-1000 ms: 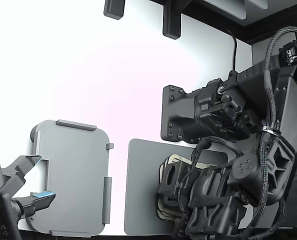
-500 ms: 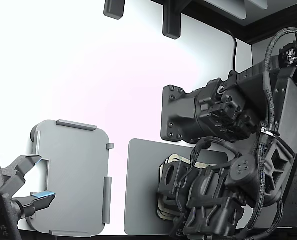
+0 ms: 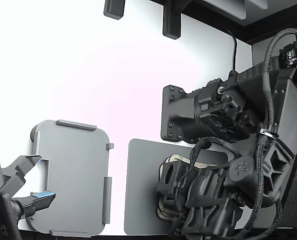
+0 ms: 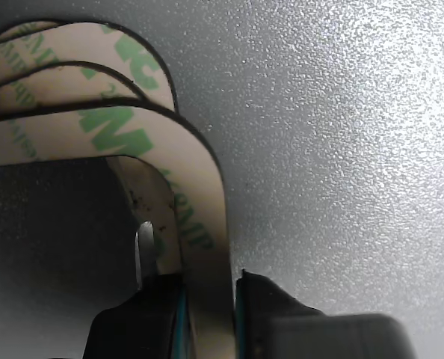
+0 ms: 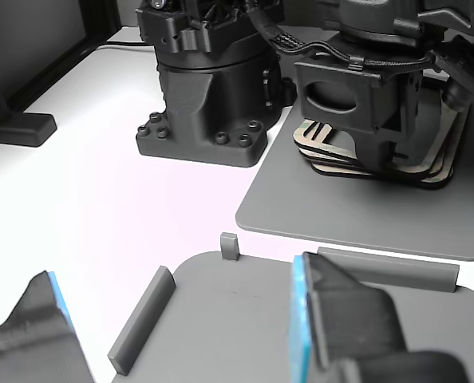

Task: Move top rectangular frame to the holder.

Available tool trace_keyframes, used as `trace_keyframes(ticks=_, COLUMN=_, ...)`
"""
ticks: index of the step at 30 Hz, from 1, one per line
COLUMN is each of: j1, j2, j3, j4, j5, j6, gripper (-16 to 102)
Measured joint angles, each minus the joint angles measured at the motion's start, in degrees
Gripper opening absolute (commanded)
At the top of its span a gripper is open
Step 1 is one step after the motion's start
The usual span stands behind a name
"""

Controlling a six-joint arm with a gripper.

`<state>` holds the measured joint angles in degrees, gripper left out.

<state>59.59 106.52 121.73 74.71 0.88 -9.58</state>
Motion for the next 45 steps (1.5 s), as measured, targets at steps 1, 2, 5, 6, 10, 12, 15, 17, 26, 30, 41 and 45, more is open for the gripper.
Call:
trace_keyframes(ticks=1, j1=0.00, j2=0.00, j3=0.00, j4=0.09, j5=0.09, j6=0.00, gripper=7)
trace_keyframes(ticks=2, j1=0.00, j2=0.00, j3=-0.18, j4=0.18, j5=0.18, j6=0.09, gripper=-2)
trace_keyframes(ticks=5, j1=0.00, j2=0.00, j3=-1.23, j4=1.41, j5=1.23, j6=0.53, gripper=-10)
trace_keyframes(ticks=6, j1=0.00, j2=0.00, j3=-1.67, j4=1.85, j5=1.49, j6=0.62, gripper=-10)
trace_keyframes(ticks=10, j1=0.00, j2=-0.09, j3=-3.60, j4=3.69, j5=1.67, j6=0.44, gripper=-10)
trace_keyframes(ticks=12, j1=0.00, j2=-0.44, j3=-5.27, j4=5.10, j5=1.76, j6=0.35, gripper=-11)
trace_keyframes(ticks=15, j1=-0.09, j2=-0.53, j3=-8.53, j4=7.21, j5=2.90, j6=2.81, gripper=-11)
trace_keyframes(ticks=17, j1=-0.44, j2=-0.53, j3=-11.07, j4=8.61, j5=4.31, j6=5.27, gripper=-11)
trace_keyframes(ticks=26, j1=-6.59, j2=-3.16, j3=-23.91, j4=15.03, j5=10.63, j6=17.75, gripper=-11)
trace_keyframes(ticks=30, j1=-12.04, j2=-5.54, j3=-30.15, j4=17.31, j5=11.60, j6=23.99, gripper=-11)
trace_keyframes(ticks=41, j1=-29.44, j2=-16.52, j3=-48.69, j4=19.60, j5=3.69, j6=20.30, gripper=-11)
trace_keyframes(ticks=45, j1=-32.17, j2=-19.60, j3=-53.00, j4=19.60, j5=4.39, j6=22.50, gripper=-11)
